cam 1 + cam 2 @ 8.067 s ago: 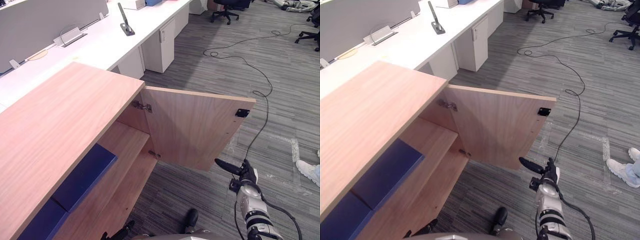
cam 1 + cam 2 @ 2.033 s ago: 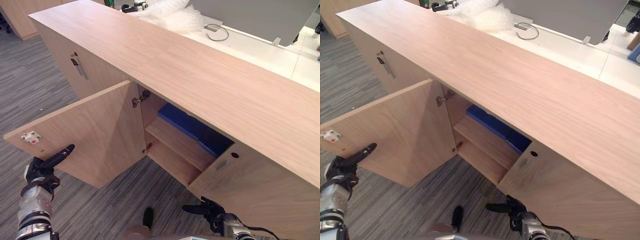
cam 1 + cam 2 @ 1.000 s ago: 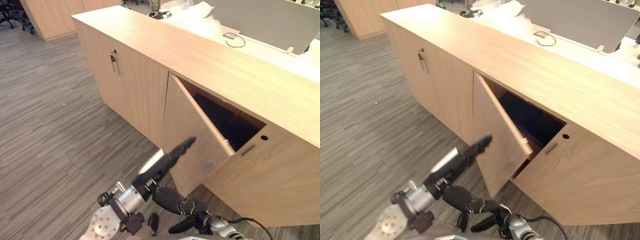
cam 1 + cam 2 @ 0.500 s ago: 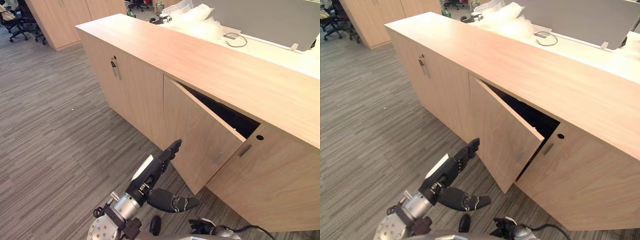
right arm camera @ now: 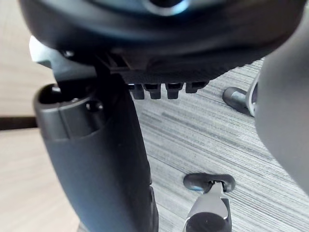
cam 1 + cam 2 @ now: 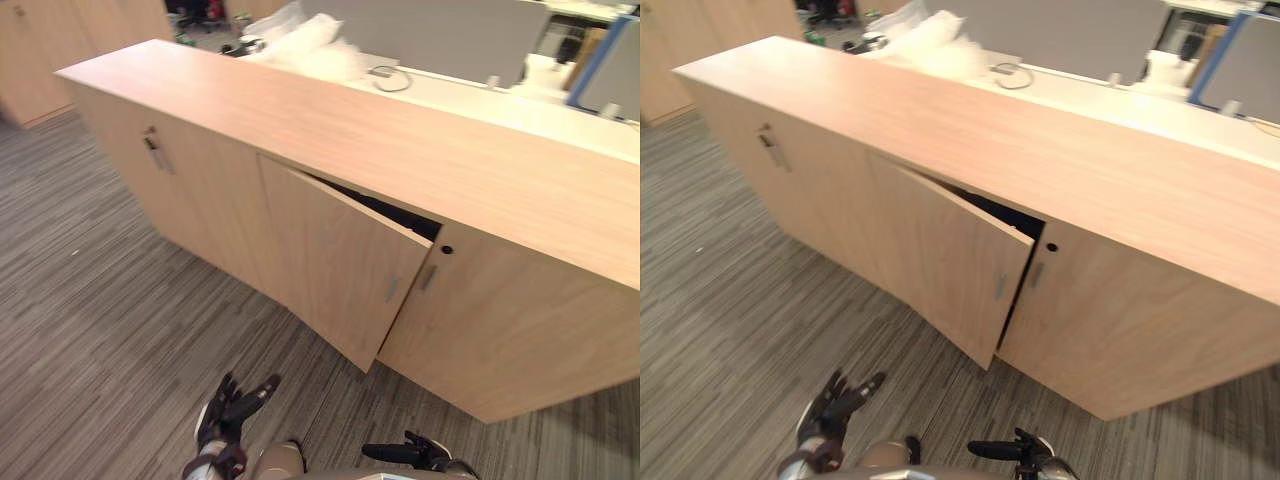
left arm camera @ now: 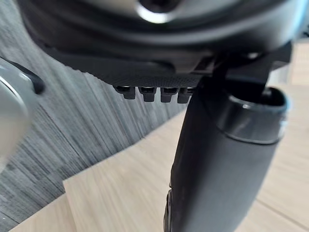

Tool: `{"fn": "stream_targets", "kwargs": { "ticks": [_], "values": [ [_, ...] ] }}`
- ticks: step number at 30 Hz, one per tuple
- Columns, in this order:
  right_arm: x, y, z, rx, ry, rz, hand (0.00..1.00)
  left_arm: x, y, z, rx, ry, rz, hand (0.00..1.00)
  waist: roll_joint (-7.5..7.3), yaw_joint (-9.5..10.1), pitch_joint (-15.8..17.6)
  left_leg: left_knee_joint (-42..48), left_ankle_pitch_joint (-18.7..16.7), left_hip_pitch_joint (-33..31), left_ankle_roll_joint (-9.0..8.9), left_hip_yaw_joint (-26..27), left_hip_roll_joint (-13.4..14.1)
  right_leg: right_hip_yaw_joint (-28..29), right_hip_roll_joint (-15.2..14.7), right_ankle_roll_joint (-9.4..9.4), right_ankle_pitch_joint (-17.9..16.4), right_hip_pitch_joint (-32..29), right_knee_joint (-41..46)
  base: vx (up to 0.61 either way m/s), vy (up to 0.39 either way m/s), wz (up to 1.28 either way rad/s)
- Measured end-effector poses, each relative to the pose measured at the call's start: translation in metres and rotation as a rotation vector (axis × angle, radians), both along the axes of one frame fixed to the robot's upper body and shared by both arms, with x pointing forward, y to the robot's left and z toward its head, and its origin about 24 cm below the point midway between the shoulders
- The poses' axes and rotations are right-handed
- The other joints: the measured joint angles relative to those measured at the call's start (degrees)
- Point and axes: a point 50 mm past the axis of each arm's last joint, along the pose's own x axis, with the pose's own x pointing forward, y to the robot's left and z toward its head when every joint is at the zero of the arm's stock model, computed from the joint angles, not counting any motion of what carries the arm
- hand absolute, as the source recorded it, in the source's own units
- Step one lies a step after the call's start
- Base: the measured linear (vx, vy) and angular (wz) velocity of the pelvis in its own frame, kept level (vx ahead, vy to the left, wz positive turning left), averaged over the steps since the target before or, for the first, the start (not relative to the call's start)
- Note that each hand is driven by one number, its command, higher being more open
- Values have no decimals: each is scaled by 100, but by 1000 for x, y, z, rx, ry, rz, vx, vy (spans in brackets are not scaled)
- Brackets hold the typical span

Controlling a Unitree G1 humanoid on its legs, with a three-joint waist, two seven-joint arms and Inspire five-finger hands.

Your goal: Walk over to the cabinet, pick up the folder, carry it to the office cabinet, place the folder inside the office cabinet, then close the office cabinet door

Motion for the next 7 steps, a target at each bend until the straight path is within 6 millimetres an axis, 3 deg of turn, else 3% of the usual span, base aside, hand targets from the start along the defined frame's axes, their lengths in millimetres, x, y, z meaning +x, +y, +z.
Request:
{"fn": "stream_targets", "kwargs": {
  "ticks": [3,4,5,6,7],
  "values": [
    [0,-6,1,-18,-3,-11,100,-22,-3,-13,-25,102,77,100,75,63,54,710,-65,-236,-64,-846,-142,612,10,-41,44,-129,62,-23,89,-112],
    [-3,-15,1,-35,4,-45,100,-33,-14,-20,-31,169,69,100,131,101,-6,456,-397,-159,-399,-1744,-537,916,-40,-24,62,-283,129,-30,227,-139],
    [-1,-25,3,-56,-5,-65,100,-42,-28,-24,-51,210,61,100,319,151,-60,-140,-392,63,-464,-2467,-771,1252,34,24,91,-459,199,-24,264,-140],
    [0,-27,3,-59,-10,-80,100,-45,-28,-25,-45,222,57,100,394,163,-82,-247,-426,118,-254,-2514,-780,1374,66,49,101,-498,211,31,269,-100],
    [-4,-23,2,-48,-1,-102,100,-45,-23,-25,-9,237,28,100,248,94,-92,-470,-339,195,-192,-2356,-847,1443,-57,91,136,-552,183,38,150,-36]
  ]
}}
